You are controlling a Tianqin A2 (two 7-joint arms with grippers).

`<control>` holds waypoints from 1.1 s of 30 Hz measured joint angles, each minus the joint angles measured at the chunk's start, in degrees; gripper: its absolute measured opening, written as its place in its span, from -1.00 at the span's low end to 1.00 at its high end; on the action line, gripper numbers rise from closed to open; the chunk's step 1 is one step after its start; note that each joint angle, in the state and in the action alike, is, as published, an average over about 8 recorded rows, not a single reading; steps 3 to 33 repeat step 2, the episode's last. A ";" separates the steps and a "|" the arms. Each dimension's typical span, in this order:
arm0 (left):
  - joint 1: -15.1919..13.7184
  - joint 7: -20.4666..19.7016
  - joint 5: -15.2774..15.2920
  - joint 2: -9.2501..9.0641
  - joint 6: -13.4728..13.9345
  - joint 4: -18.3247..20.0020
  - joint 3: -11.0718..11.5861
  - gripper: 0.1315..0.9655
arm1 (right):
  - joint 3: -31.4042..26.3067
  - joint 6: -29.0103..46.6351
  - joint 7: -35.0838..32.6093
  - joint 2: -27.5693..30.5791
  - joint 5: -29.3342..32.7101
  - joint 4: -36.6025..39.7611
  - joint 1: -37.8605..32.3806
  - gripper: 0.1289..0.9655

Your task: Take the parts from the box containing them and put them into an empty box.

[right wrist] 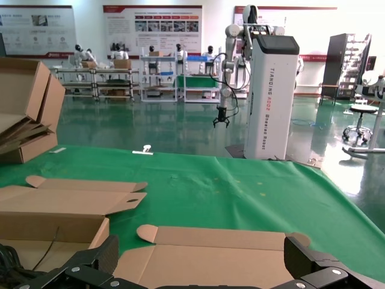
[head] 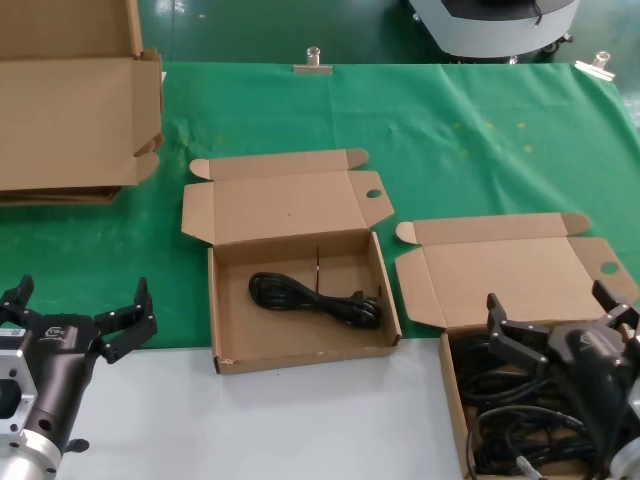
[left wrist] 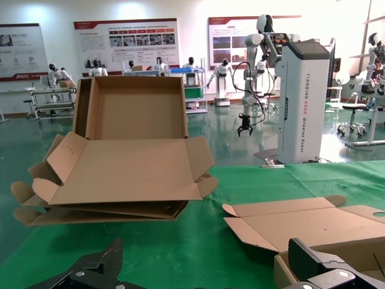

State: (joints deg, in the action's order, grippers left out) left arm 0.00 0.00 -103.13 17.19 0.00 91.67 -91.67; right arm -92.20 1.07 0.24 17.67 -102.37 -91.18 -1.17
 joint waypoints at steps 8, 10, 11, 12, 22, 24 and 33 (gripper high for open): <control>0.00 0.00 0.00 0.00 0.00 0.00 0.00 1.00 | 0.00 0.00 0.00 0.00 0.00 0.00 0.00 1.00; 0.00 0.00 0.00 0.00 0.00 0.00 0.00 1.00 | 0.00 0.00 0.00 0.00 0.00 0.00 0.00 1.00; 0.00 0.00 0.00 0.00 0.00 0.00 0.00 1.00 | 0.00 0.00 0.00 0.00 0.00 0.00 0.00 1.00; 0.00 0.00 0.00 0.00 0.00 0.00 0.00 1.00 | 0.00 0.00 0.00 0.00 0.00 0.00 0.00 1.00; 0.00 0.00 0.00 0.00 0.00 0.00 0.00 1.00 | 0.00 0.00 0.00 0.00 0.00 0.00 0.00 1.00; 0.00 0.00 0.00 0.00 0.00 0.00 0.00 1.00 | 0.00 0.00 0.00 0.00 0.00 0.00 0.00 1.00; 0.00 0.00 0.00 0.00 0.00 0.00 0.00 1.00 | 0.00 0.00 0.00 0.00 0.00 0.00 0.00 1.00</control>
